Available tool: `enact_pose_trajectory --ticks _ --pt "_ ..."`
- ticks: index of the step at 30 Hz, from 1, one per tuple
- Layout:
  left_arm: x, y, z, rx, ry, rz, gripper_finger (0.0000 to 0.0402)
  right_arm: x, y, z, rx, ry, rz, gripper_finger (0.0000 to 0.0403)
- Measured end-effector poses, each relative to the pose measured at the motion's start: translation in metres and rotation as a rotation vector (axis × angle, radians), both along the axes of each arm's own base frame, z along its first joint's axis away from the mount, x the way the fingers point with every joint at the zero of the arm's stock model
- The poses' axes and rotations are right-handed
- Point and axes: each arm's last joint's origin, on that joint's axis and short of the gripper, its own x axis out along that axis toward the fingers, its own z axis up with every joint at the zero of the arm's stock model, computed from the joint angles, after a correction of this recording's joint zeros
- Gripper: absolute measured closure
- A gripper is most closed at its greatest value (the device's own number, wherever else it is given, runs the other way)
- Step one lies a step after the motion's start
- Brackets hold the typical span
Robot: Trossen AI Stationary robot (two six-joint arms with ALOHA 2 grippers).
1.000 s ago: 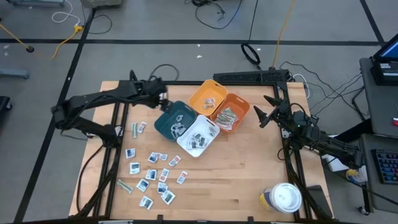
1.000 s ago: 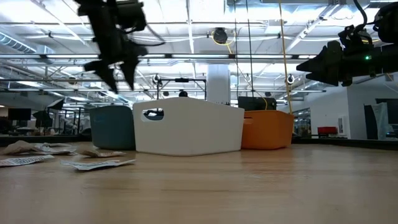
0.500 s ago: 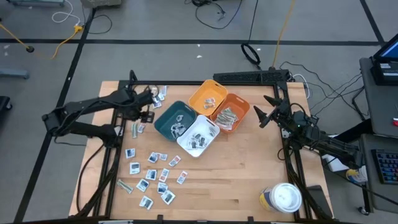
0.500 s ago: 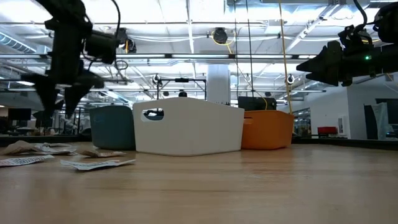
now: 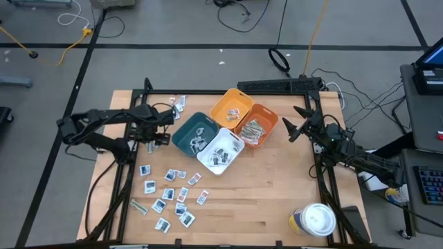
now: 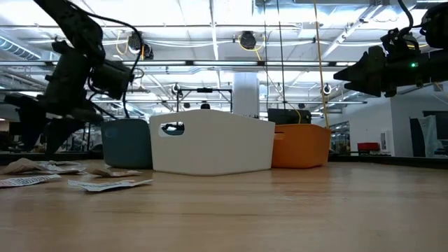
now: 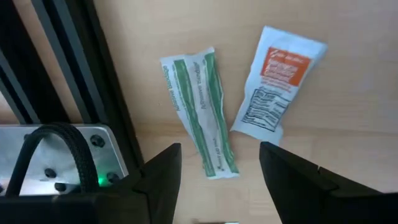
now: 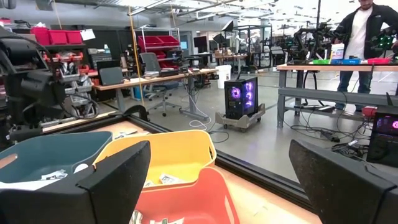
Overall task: Pick & Place First Aid Supplies
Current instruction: Put the green bandage pack into the orange bin
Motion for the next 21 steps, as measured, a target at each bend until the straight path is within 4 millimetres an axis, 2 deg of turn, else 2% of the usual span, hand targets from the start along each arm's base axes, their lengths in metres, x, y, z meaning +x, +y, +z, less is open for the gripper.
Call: enact_pose_trajectory --ticks 17,21 --pt "0.013 -0.005 -0.025 -0.059 0.167 -0.075 0.0191 0.000 0.000 0.000 0.000 0.000 0.000 0.0025" --pt "0.013 -0.005 -0.026 -0.060 0.166 -0.071 0.0217 0.000 0.000 0.000 0.000 0.000 0.000 0.0025"
